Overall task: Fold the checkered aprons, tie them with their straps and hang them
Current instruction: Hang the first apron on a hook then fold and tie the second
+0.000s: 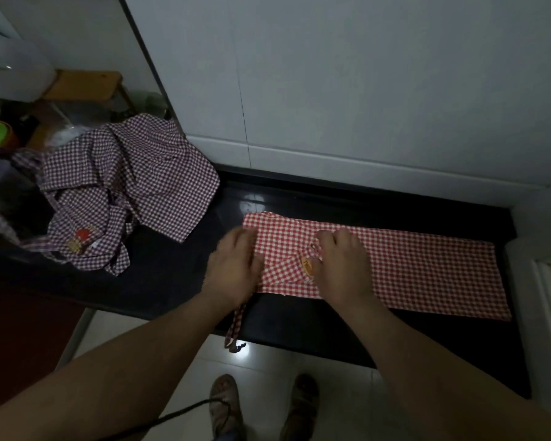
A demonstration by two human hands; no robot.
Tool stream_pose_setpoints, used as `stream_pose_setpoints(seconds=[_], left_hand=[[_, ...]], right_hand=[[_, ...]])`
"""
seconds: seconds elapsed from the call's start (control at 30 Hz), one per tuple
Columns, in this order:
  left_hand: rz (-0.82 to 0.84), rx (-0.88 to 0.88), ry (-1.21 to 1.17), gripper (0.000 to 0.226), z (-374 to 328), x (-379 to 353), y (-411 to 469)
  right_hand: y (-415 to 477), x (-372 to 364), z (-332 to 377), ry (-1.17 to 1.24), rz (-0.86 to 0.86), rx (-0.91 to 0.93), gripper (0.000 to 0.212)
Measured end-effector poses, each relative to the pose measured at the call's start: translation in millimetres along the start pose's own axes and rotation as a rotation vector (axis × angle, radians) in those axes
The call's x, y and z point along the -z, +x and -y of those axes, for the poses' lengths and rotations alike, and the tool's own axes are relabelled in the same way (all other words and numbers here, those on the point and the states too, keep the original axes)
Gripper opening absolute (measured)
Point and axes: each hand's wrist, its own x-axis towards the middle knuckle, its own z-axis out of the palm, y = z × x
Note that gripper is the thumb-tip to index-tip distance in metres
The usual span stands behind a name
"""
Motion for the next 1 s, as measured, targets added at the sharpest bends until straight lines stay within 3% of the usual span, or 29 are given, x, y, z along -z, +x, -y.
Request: stream_pose_setpoints(seconds=[0.07, 0.17, 0.27, 0.4, 0.5, 0.57, 0.6, 0.67, 0.7, 0.87, 0.93, 1.0], left_hand=[[-0.095, 0.308, -0.188, 0.066, 0, 4, 1], [0.096, 0.507, -0.489, 0.050, -5, 14, 13], [0.140, 0.405, -0.563, 0.027, -26, 26, 22], [0.122, 0.192, -0.288, 0.039, -82, 30, 29], [0.223, 0.174, -0.382, 0.047, -119, 12, 40], [0.376, 0.161, -0.484, 0.039, -131, -1, 41], [0.414, 0.106, -0.437, 0.032, -130, -7, 40], [0.423, -0.041, -0.283, 0.014, -120, -14, 36], [0.421, -0.098, -0.244, 0.006, -111, -17, 34], [0.391, -0.173, -0.216, 0.017, -92, -27, 33], [0.207, -0.208, -0.183, 0.015, -92, -28, 35], [-0.019, -0.264, -0.128, 0.028, -92, -26, 36]], right_hand=[[0, 3, 4, -0.009, -0.035, 0.094, 0.019], [-1, -5, 5, 0.145, 0.181, 0.135, 0.019], [-1, -14, 5, 0.255, 0.254, 0.036, 0.020], [13, -11, 0, 0.432, 0.394, -0.126, 0.020], [31, 20, -8, 0.939, 0.538, -0.563, 0.033], [36, 35, -18, 1.440, 0.581, -0.836, 0.053], [38, 37, -24, 1.535, 0.620, -0.883, 0.065], [36, 36, -34, 1.519, 0.690, -0.889, 0.083], [36, 37, -32, 1.462, 0.692, -0.876, 0.082], [18, 32, -43, 0.802, 0.424, -0.662, 0.036], [8, 27, -53, 0.893, 0.453, -0.759, 0.041], [5, 24, -57, 0.942, 0.469, -0.775, 0.044]])
